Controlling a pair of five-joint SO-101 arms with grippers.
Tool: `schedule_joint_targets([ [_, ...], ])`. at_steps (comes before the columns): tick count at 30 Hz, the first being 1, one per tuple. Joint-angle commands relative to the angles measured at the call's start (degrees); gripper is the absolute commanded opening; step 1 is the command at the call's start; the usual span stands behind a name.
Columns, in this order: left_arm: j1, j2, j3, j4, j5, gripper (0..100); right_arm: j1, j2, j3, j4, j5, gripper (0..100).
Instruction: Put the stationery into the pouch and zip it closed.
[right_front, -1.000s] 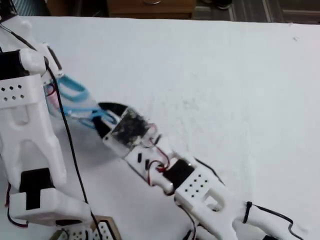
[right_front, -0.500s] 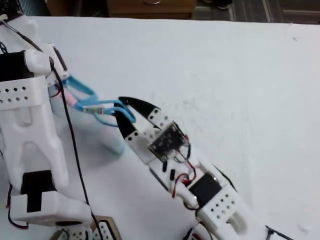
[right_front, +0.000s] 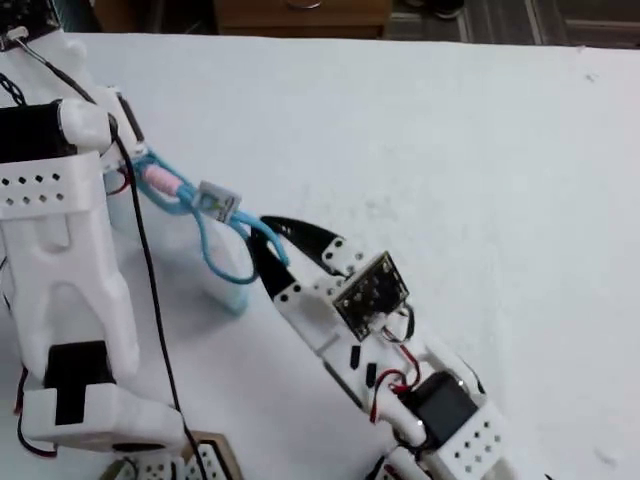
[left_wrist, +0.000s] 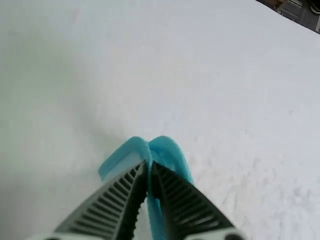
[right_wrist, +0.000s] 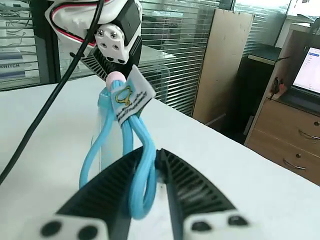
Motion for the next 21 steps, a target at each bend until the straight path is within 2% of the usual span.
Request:
schedule_joint_targets([
  [1, 1.10, 2.42, 2.29, 0.97, 0.44, 2, 0.22, -1.98, 0.26, 0.40, -0.53, 1.8],
  [6, 1.10, 2.42, 2.29, 0.97, 0.44, 2, -3.56, -5.14, 3.43, 0.66, -0.53, 2.8],
  [11, 0.84, 2.42, 2.29, 0.62, 0.44, 2, -4.26, -9.27, 5.10, 3.47, -0.53, 15.7],
  [15, 0.84, 2.42, 2.29, 0.53, 0.44, 2, -4.09, -9.80, 5.27, 5.32, -0.53, 12.0],
  [21, 0.84, 2.42, 2.37, 0.44, 0.44, 2, -3.91, -9.36, 11.16, -4.53, -0.09, 8.7],
])
